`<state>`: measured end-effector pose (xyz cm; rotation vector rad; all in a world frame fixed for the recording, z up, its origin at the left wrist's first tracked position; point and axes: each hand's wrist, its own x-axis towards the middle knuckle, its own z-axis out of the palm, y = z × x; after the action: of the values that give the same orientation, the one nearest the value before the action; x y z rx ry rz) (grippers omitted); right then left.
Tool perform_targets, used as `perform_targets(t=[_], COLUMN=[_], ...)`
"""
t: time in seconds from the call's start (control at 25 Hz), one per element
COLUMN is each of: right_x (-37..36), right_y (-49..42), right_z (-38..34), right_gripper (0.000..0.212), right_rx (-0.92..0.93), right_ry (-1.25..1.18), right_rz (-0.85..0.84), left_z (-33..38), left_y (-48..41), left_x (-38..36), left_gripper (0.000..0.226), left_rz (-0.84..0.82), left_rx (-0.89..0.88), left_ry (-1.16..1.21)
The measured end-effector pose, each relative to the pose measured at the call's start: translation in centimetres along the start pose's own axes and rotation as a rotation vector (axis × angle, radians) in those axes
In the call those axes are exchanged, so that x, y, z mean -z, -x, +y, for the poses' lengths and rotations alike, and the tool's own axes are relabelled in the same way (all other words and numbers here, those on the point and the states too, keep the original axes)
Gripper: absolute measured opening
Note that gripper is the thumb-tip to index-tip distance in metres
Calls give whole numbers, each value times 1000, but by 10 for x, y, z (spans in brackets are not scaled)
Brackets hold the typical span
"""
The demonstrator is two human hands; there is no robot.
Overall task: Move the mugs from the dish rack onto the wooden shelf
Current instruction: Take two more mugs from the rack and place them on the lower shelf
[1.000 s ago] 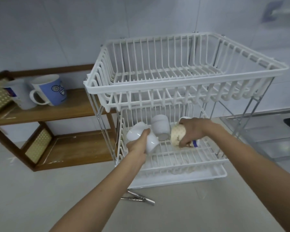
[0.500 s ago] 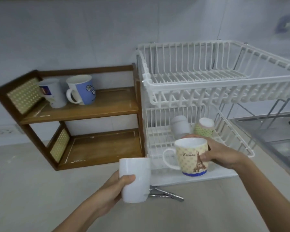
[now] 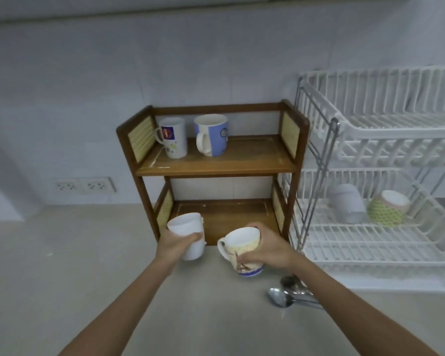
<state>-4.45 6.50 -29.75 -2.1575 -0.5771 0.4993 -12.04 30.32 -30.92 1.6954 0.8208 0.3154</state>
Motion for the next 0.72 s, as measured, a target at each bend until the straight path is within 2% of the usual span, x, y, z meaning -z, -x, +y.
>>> perform_targets(t=[0.12,0.32,0.48,0.72], right_x=[-18,-40,-55,-71], right_y=[-47,-112,-154,-178], right_z=[-15,-21,-17,-8], right_gripper=[85,89,98,106], right_rx=[-62,-190,-234,-270], right_ry=[33,9,25,-38], right_rz=[146,286,323,379], left_z=[-1,-8,-12,-19], left_y=[-25,-65,-102,-126], left_x=[-5,-19,-33,-52], left_gripper=[100,99,101,107], left_rz=[81,183,151,226], left_rx=[-22,-83,-90,-36], left_ry=[-36,-59,-96,-85])
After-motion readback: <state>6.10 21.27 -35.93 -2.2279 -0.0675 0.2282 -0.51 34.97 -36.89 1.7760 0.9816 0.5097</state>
